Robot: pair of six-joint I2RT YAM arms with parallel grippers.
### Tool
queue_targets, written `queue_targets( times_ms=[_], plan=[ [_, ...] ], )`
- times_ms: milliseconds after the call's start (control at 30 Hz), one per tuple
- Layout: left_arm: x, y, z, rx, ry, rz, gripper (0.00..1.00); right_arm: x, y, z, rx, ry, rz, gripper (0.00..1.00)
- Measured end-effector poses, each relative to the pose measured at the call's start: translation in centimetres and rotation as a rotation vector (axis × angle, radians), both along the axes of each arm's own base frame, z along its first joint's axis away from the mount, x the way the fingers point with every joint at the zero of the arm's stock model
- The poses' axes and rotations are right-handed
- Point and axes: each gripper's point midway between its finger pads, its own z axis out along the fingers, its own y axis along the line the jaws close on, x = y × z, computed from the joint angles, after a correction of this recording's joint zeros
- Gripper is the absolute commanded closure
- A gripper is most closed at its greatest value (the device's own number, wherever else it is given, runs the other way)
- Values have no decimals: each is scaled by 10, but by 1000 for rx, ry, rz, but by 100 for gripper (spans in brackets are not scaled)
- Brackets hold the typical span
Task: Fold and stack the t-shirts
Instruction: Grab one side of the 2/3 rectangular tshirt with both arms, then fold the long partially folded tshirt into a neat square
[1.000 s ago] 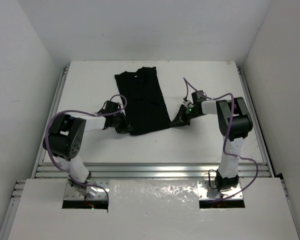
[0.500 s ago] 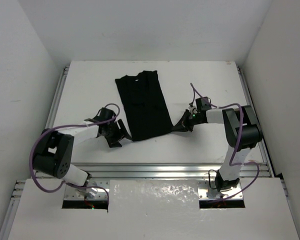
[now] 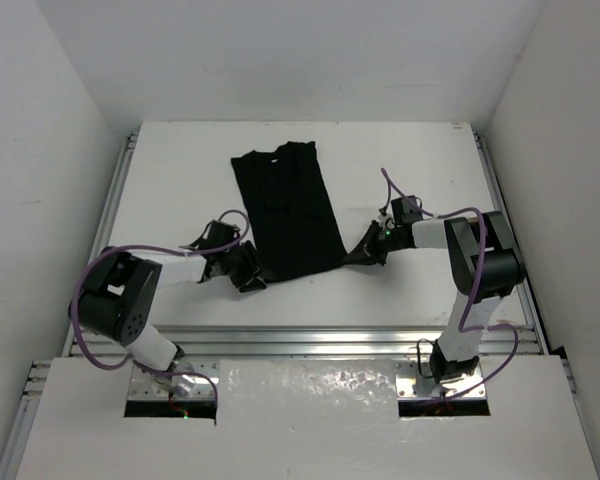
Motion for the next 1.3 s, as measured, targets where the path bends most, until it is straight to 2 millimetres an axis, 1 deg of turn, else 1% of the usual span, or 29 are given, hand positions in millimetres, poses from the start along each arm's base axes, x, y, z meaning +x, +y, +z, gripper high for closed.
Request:
queue_targets(
  times_ms=[33, 167, 267, 300, 333, 367, 400, 433, 467, 500, 567, 600, 667, 700, 733, 767, 833, 967, 1000, 1133, 1200, 1300],
  plan=[
    [-1, -3, -1, -3, 3, -6, 66, 0, 0, 0, 0, 0, 0, 100],
    [-8, -15, -6, -13, 23, -34, 74, -1, 0, 0, -1, 3, 1, 100],
    [-9, -19, -8, -19, 25, -39, 78, -1, 0, -1, -2, 4, 1, 100],
    [-9, -19, -8, -17, 25, -38, 77, -1, 0, -1, -2, 3, 1, 100],
    [-9, -19, -8, -13, 25, -36, 66, 0, 0, 0, -2, 3, 2, 100],
    [-7, -19, -7, -10, 24, -35, 59, 0, 0, 0, -2, 2, 3, 100],
    [-4, -20, -4, -12, 18, -32, 55, 0, 0, 0, -2, 2, 3, 100],
    [1, -20, -2, -1, 7, -30, 54, 1, 0, 0, -2, 2, 4, 100],
    [6, -19, 0, 12, -4, -23, 56, 1, 0, -1, -2, 3, 4, 100],
    [9, -17, 0, 29, -9, -13, 62, 1, 0, -1, -2, 3, 5, 100],
    [10, -12, -3, 62, -8, 1, 63, 0, 0, -1, -3, 2, 8, 100],
    [10, -11, -4, 69, -6, 5, 68, 0, 0, -1, -3, 2, 9, 100],
    [12, -9, -5, 82, -9, 10, 73, 0, 0, -1, -4, 1, 12, 100],
    [11, -8, -6, 88, -4, 12, 81, 0, 0, -1, -4, 0, 13, 100],
    [11, -7, -7, 97, -1, 15, 86, 0, 0, -1, -4, 1, 15, 100],
    [10, -6, -9, 101, 6, 19, 88, 1, 0, 0, -4, 1, 18, 100],
    [9, -4, -9, 110, 7, 24, 95, 2, 1, 2, -3, -1, 22, 100],
    [5, 5, -8, 149, 9, 41, 97, 1, 2, 5, 7, 2, 33, 100],
    [2, 9, -7, 167, 13, 47, 99, 0, 3, 6, 13, 6, 37, 100],
    [-4, 17, 5, 195, 6, 60, 100, -3, 8, 9, 33, 17, 36, 100],
    [-7, 18, 10, 195, 2, 62, 100, -10, 9, 11, 40, 29, 25, 100],
    [-16, 20, 15, 191, 7, 55, 100, -27, 7, 17, 58, 43, -8, 100]
  ],
)
